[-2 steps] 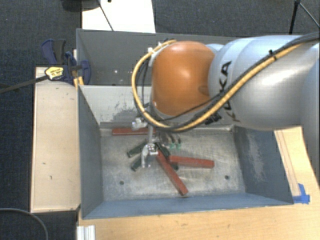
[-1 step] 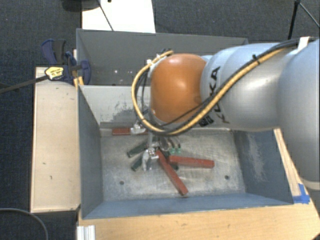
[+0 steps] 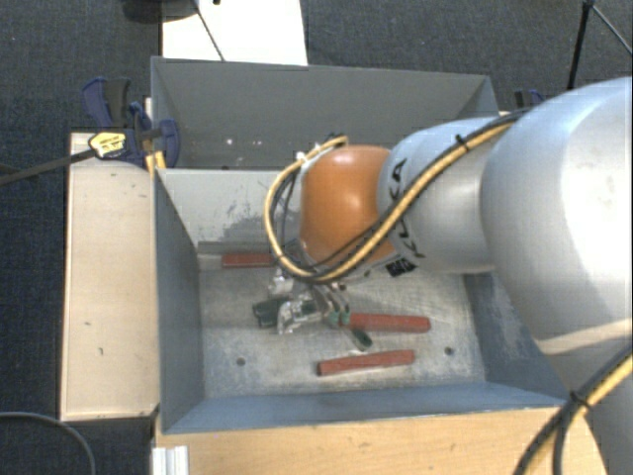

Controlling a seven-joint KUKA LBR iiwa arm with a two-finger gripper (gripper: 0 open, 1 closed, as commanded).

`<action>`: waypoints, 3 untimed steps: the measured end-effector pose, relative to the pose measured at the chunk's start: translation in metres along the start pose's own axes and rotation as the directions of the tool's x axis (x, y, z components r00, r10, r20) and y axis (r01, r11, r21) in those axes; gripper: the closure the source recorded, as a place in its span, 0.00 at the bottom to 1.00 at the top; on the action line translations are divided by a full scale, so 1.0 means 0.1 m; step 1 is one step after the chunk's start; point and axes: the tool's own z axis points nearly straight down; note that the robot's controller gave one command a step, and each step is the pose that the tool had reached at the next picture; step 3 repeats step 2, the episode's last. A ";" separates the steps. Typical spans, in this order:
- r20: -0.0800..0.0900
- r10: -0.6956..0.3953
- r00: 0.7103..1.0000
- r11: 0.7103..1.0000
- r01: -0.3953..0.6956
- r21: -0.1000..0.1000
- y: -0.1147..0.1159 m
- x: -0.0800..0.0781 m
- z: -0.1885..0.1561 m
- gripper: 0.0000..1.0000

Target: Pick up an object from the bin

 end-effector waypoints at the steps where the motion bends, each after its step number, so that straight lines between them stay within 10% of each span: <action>1: 0.000 0.002 1.000 1.000 -0.002 0.000 0.00 0.00 0.00 1.00; 2: -0.002 -0.209 0.978 0.978 0.209 0.000 0.49 -0.15 -1.90 1.00; 3: -0.002 -0.209 0.978 0.978 0.209 0.000 0.49 -0.15 -1.90 1.00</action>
Offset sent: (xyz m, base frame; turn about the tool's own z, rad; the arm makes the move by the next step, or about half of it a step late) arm 0.0056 0.0481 0.1849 -0.2100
